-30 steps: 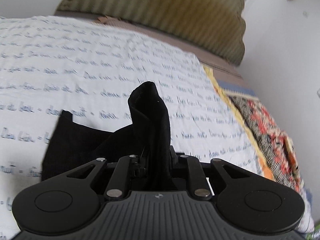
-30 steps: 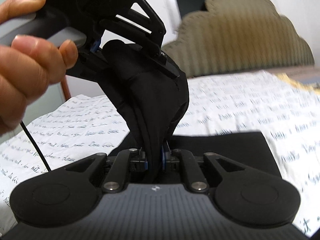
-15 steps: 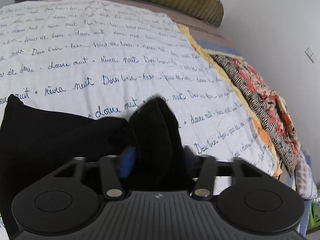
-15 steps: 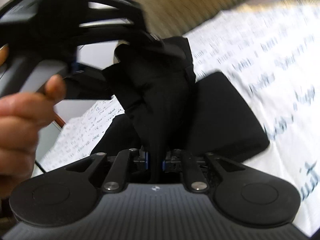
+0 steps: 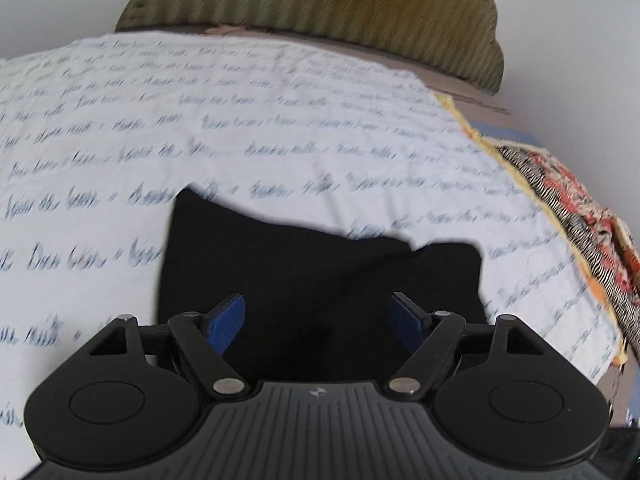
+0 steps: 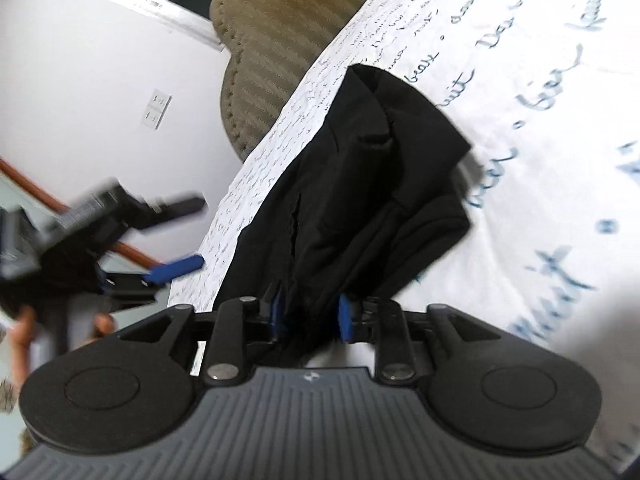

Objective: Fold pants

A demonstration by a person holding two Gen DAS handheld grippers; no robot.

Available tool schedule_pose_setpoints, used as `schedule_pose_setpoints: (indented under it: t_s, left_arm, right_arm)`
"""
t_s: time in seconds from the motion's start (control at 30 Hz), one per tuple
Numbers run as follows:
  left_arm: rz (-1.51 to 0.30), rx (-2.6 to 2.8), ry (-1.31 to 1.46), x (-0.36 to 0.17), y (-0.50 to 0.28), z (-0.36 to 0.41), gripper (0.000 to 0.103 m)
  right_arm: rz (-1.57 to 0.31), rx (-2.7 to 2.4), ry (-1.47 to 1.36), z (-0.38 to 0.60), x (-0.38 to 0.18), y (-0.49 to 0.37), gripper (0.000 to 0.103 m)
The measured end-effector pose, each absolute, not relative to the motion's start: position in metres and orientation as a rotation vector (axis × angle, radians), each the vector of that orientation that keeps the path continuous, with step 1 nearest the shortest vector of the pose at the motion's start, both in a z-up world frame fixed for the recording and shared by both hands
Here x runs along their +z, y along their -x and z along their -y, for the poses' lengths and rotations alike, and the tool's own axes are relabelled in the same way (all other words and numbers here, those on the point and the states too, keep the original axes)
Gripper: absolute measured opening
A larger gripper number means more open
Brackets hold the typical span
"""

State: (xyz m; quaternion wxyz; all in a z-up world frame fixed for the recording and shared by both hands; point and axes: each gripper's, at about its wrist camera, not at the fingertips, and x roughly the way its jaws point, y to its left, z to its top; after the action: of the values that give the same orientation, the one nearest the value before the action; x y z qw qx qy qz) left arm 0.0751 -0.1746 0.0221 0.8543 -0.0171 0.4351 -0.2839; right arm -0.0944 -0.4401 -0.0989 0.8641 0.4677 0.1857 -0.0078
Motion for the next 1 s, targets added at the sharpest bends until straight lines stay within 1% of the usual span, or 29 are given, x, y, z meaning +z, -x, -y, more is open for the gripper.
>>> schedule_pose_setpoints:
  t_s: [0.07,0.13,0.2,0.23,0.3,0.43,0.57,0.6,0.63,0.7,0.83,0.9,1.0]
  left_arm:
    - [-0.931,-0.596,0.015,0.011,-0.069,0.166,0.079]
    - [-0.961,-0.607,-0.009,-0.001,-0.063,0.163,0.079]
    - [-0.964,-0.628,-0.037,-0.012,-0.054,0.165,0.079]
    - [-0.944,-0.626,-0.075,-0.013,-0.048,0.169,0.079]
    - [-0.896,-0.628,-0.16,-0.012,-0.036,0.176,0.079]
    - [-0.847,-0.676,-0.203,-0.005,-0.023,0.182,0.079]
    - [-0.87,-0.661,-0.184,-0.007,-0.028,0.18,0.079]
    - [-0.878,-0.657,-0.174,-0.008,-0.031,0.18,0.079]
    - [-0.881,-0.654,-0.164,-0.008,-0.032,0.179,0.079]
    - [-0.872,-0.647,-0.155,-0.006,-0.033,0.178,0.079]
    - [-0.857,-0.63,-0.143,-0.004,-0.037,0.174,0.079]
    - [-0.877,-0.628,-0.147,-0.008,-0.042,0.175,0.079]
    - [-0.886,-0.615,-0.188,-0.013,-0.042,0.179,0.079]
  right_arm:
    - [-0.394,-0.057,-0.874,0.439,-0.086,0.115,0.031]
    - [-0.383,-0.159,-0.701,0.433,-0.064,0.135,0.031]
    - [-0.359,-0.255,-0.594,0.429,-0.047,0.145,0.031]
    - [-0.341,-0.272,-0.574,0.432,-0.042,0.145,0.034]
    - [-0.336,-0.276,-0.587,0.44,-0.039,0.142,0.039]
    - [-0.371,-0.252,-0.625,0.447,-0.044,0.121,0.039]
    - [-0.344,-0.247,-0.731,0.456,-0.055,0.111,0.039]
    - [-0.332,-0.241,-0.77,0.461,-0.056,0.108,0.03]
    - [-0.321,-0.229,-0.798,0.463,-0.059,0.107,0.012]
    - [-0.313,-0.223,-0.827,0.464,-0.059,0.11,0.009]
    - [-0.269,-0.286,-0.788,0.462,-0.049,0.126,0.008]
    - [-0.298,-0.314,-0.773,0.467,-0.053,0.126,0.008]
    - [-0.373,-0.314,-0.821,0.474,-0.072,0.12,0.009]
